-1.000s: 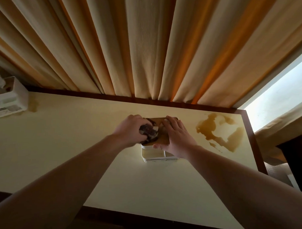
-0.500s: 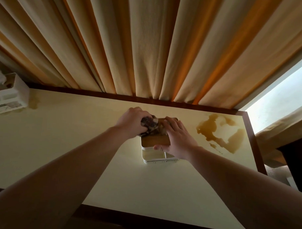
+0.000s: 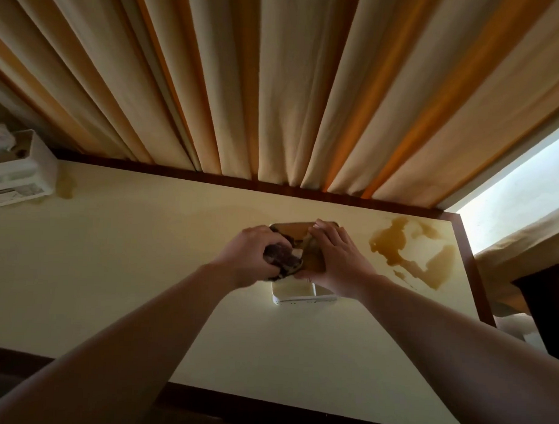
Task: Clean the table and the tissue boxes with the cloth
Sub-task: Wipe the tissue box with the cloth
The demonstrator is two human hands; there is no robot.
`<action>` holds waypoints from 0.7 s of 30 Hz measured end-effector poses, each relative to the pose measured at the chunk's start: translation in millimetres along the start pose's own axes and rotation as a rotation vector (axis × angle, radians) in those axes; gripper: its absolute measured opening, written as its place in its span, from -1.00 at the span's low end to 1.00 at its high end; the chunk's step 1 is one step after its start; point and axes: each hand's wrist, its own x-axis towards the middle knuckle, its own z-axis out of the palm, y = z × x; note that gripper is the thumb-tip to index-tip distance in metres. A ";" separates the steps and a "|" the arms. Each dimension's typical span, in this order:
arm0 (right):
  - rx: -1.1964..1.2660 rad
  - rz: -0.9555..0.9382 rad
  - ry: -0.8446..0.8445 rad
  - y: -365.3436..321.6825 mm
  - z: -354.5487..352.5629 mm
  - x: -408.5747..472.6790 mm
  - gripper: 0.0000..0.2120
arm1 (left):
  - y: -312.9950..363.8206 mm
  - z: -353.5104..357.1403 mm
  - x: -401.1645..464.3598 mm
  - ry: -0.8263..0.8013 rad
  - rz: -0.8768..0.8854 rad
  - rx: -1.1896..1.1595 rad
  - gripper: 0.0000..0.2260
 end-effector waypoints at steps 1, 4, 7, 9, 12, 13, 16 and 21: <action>-0.001 -0.007 -0.005 -0.3 -1.9 0.2 0.09 | -1.6 -0.3 -4.8 0.009 -0.017 -0.041 -0.61; -0.009 -0.020 -0.041 -2.4 -9.7 0.8 0.11 | -11.3 -3.3 -15.7 0.015 -0.065 -0.143 -0.59; -0.003 0.013 -0.076 -7.2 -16.9 1.9 0.08 | -27.5 -6.5 -24.8 0.037 -0.079 -0.231 -0.57; 0.018 0.044 -0.075 -13.5 -20.9 1.9 0.04 | -41.6 -5.8 -29.9 0.102 -0.106 -0.316 -0.57; 0.118 0.108 0.000 -24.0 -23.5 0.9 0.06 | -63.2 -1.4 -35.5 0.248 -0.193 -0.408 -0.56; 0.144 0.144 0.023 -28.1 -23.6 0.8 0.07 | -69.7 0.4 -37.0 0.285 -0.228 -0.426 -0.56; 0.145 0.250 -0.019 -38.2 -25.5 3.9 0.15 | -83.9 7.3 -39.5 0.328 -0.324 -0.509 -0.61; -0.030 0.248 -0.180 -47.8 -37.3 16.6 0.30 | -94.7 24.0 -33.8 0.312 -0.378 -0.621 -0.61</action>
